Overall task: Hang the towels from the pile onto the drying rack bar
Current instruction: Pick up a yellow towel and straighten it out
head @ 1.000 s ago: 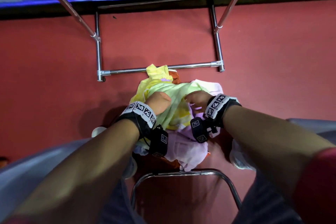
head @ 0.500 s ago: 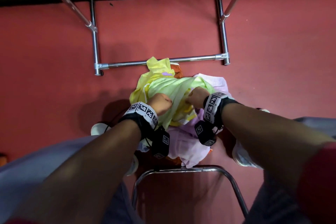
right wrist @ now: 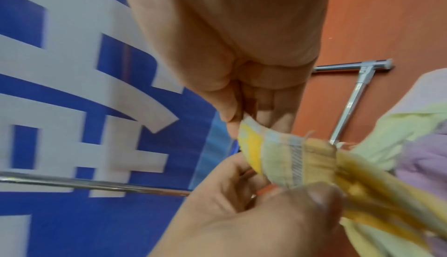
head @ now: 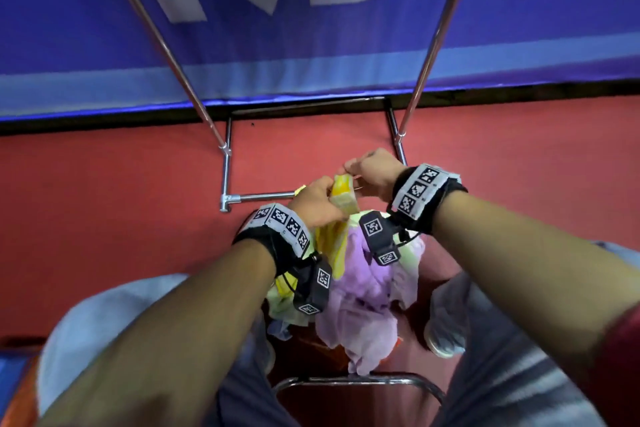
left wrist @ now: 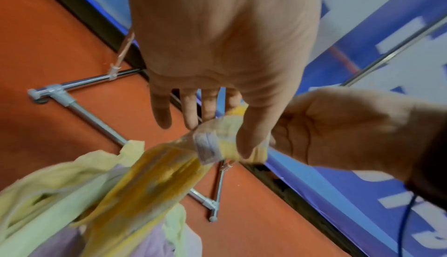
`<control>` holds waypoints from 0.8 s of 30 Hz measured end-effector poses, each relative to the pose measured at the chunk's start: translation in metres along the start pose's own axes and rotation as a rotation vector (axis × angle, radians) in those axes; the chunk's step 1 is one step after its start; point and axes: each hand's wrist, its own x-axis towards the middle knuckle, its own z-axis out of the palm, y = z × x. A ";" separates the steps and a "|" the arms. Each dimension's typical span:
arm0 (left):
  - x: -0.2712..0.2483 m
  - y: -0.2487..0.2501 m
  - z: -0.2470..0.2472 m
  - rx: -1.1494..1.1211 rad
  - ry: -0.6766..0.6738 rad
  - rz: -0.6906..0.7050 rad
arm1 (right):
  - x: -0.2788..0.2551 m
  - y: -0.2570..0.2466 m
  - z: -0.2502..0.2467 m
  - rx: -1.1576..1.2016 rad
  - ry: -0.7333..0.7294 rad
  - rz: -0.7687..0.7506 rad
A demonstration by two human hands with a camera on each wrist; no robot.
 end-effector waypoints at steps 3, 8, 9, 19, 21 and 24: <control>-0.021 0.026 -0.004 0.045 0.054 0.121 | -0.039 -0.032 0.004 0.199 0.023 -0.085; -0.062 0.070 -0.022 -0.038 0.404 0.191 | -0.099 -0.078 0.000 0.458 -0.051 -0.164; -0.071 0.079 -0.028 -0.072 0.442 0.213 | -0.111 -0.086 -0.001 0.502 -0.059 -0.190; -0.115 0.140 -0.081 -0.334 0.615 0.435 | -0.178 -0.124 -0.025 0.399 0.097 -0.546; -0.122 0.155 -0.084 -0.343 0.583 0.466 | -0.183 -0.120 -0.026 0.074 0.145 -0.708; -0.130 0.171 -0.085 -0.291 0.577 0.481 | -0.191 -0.114 -0.024 -0.250 0.117 -0.913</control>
